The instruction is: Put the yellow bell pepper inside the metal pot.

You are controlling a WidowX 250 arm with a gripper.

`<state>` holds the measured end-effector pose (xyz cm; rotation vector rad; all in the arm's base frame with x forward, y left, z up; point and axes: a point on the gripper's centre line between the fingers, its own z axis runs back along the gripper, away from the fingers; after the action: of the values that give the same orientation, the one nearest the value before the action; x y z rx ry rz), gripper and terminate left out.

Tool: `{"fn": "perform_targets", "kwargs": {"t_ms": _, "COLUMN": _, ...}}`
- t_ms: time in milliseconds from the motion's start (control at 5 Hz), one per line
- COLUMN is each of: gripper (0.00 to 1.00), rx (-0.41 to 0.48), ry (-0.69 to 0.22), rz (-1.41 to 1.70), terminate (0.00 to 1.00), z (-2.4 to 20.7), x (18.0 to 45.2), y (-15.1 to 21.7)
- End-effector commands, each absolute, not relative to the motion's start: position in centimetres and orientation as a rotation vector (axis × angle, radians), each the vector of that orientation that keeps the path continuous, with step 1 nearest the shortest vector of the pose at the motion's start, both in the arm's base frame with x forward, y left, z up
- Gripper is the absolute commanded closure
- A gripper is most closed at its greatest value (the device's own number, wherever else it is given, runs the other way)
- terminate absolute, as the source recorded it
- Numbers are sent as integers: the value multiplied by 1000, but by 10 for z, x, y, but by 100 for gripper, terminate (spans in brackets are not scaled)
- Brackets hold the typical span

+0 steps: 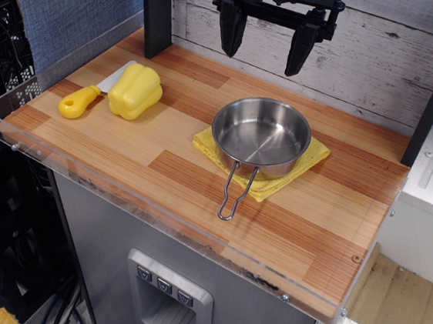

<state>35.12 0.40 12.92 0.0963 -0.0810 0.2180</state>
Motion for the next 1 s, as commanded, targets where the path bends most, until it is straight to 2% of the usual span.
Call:
{"fn": "perform_targets", "kwargs": {"t_ms": 0, "gripper": 0, "rx": 96, "ry": -81, "rz": 218, "terminate": 0, "z": 129, "x": 351, "y": 4}}
{"fn": "perform_targets", "kwargs": {"t_ms": 200, "gripper": 0, "rx": 53, "ry": -52, "rz": 261, "terminate": 0, "z": 127, "x": 354, "y": 18}}
{"fn": "perform_targets", "kwargs": {"t_ms": 600, "gripper": 0, "rx": -25, "ry": 20, "rz": 460, "terminate": 0, "z": 119, "x": 359, "y": 86}}
{"fn": "perform_targets", "kwargs": {"t_ms": 800, "gripper": 0, "rx": -8, "ry": 56, "rz": 518, "terminate": 0, "z": 107, "x": 353, "y": 113}}
